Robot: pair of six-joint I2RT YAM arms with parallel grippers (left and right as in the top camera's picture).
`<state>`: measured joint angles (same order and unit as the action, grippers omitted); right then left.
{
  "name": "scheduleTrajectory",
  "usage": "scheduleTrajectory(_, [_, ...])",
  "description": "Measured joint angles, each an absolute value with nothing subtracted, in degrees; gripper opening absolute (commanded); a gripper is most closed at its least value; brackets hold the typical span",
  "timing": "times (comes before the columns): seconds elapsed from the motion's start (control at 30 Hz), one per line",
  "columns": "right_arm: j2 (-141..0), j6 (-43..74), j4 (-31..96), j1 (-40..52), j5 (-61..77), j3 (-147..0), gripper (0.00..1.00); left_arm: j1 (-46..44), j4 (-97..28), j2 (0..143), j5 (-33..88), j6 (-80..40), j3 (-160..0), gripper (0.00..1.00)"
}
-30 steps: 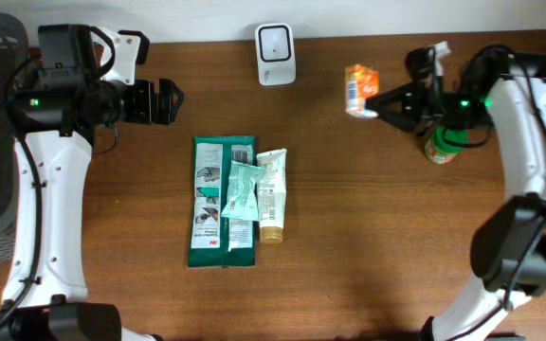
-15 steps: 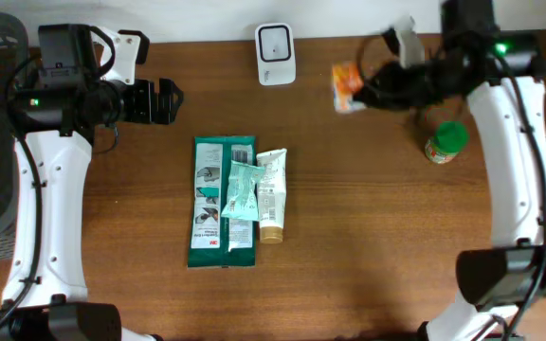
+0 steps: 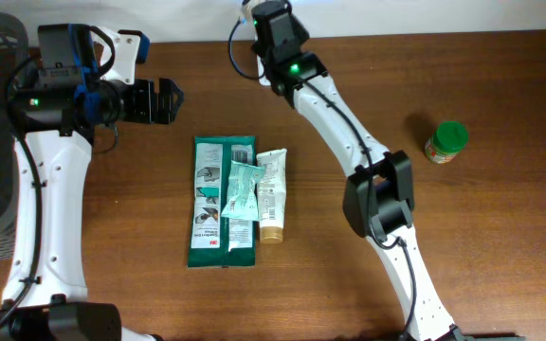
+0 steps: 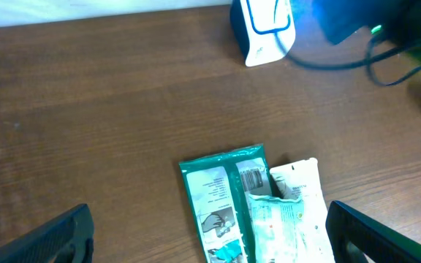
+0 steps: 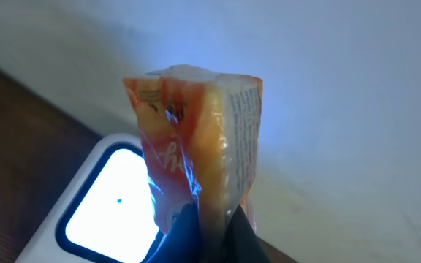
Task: Scan the item barcode
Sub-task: 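Hold the Kleenex pack over the scanner with the right gripper, then place the Kleenex pack on the right side and release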
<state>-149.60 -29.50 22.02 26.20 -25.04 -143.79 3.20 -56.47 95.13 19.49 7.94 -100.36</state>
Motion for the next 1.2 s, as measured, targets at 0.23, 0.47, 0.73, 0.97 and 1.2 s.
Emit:
scheduleTrajectory(0.23, [-152.86,-35.18,24.6,26.3,-30.61,-143.79,0.04,3.2,-56.45,95.13,19.49,7.94,-100.36,0.99])
scheduleTrajectory(0.47, [-152.86,-35.22,26.81,26.3,-30.85,-143.79,0.04,3.2,-56.47,95.13,19.49,7.94,-100.36,0.99])
scheduleTrajectory(0.73, [-145.77,-26.85,37.71,25.91,-23.09,-143.74,0.04,3.2,-56.45,95.13,19.49,7.94,-100.36,0.99])
scheduleTrajectory(0.97, [-112.75,-0.12,84.18,17.34,-9.89,-145.29,0.04,3.2,-56.51,95.13,19.49,7.94,-100.4,0.99])
scheduleTrajectory(1.2, [-116.51,6.09,94.37,5.15,-6.52,-122.63,0.04,3.2,-56.45,95.13,19.49,7.94,-100.4,0.99])
